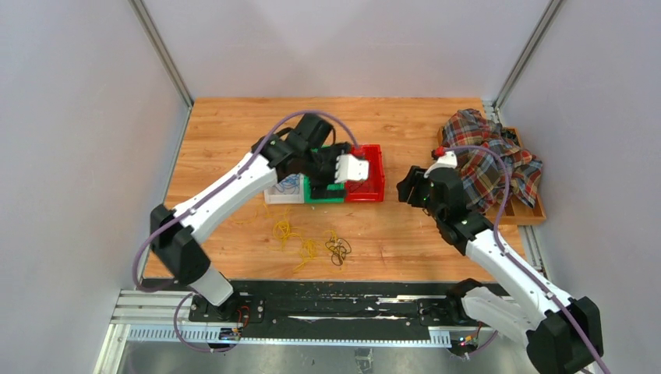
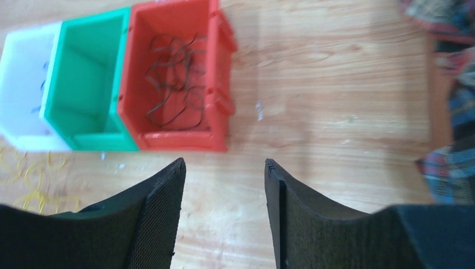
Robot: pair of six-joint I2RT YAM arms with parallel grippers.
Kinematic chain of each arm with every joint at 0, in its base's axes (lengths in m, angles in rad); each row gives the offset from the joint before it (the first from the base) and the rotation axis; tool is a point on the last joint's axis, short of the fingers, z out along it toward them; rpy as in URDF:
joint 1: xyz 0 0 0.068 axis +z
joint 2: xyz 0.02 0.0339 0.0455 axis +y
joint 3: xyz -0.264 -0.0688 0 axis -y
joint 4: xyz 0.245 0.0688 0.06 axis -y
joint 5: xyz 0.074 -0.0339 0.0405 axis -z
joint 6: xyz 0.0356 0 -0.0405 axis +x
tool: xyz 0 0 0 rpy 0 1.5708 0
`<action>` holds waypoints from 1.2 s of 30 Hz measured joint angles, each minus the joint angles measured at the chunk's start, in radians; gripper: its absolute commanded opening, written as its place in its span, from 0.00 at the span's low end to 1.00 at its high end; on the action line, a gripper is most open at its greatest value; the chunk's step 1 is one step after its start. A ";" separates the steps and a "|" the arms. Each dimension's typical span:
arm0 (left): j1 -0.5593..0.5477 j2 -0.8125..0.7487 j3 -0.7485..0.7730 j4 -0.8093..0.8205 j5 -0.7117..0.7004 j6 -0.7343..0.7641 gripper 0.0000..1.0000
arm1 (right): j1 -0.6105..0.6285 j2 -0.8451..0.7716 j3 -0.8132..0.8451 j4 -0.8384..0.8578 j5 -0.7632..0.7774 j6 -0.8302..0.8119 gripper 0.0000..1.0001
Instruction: Untangle the cables
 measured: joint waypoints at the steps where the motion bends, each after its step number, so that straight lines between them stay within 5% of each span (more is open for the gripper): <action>1: -0.001 -0.055 -0.062 -0.018 0.019 0.003 0.82 | 0.023 0.008 0.000 -0.001 0.000 -0.003 0.50; 12: -0.013 -0.208 -0.476 -0.113 0.083 -0.026 0.80 | 0.270 0.149 -0.014 0.047 -0.138 -0.007 0.48; 23: -0.008 -0.396 -0.897 0.114 -0.037 -0.020 0.74 | 0.464 0.492 0.030 0.024 -0.326 0.068 0.49; 27: -0.008 -0.389 -0.918 0.190 -0.085 0.031 0.64 | 0.483 0.547 0.039 0.042 -0.340 0.101 0.41; 33: -0.007 -0.378 -0.939 0.281 -0.123 0.122 0.37 | 0.485 0.585 0.062 0.056 -0.318 0.125 0.04; 36: 0.002 -0.378 -0.990 0.316 -0.158 0.185 0.19 | 0.485 0.566 0.063 0.038 -0.282 0.124 0.01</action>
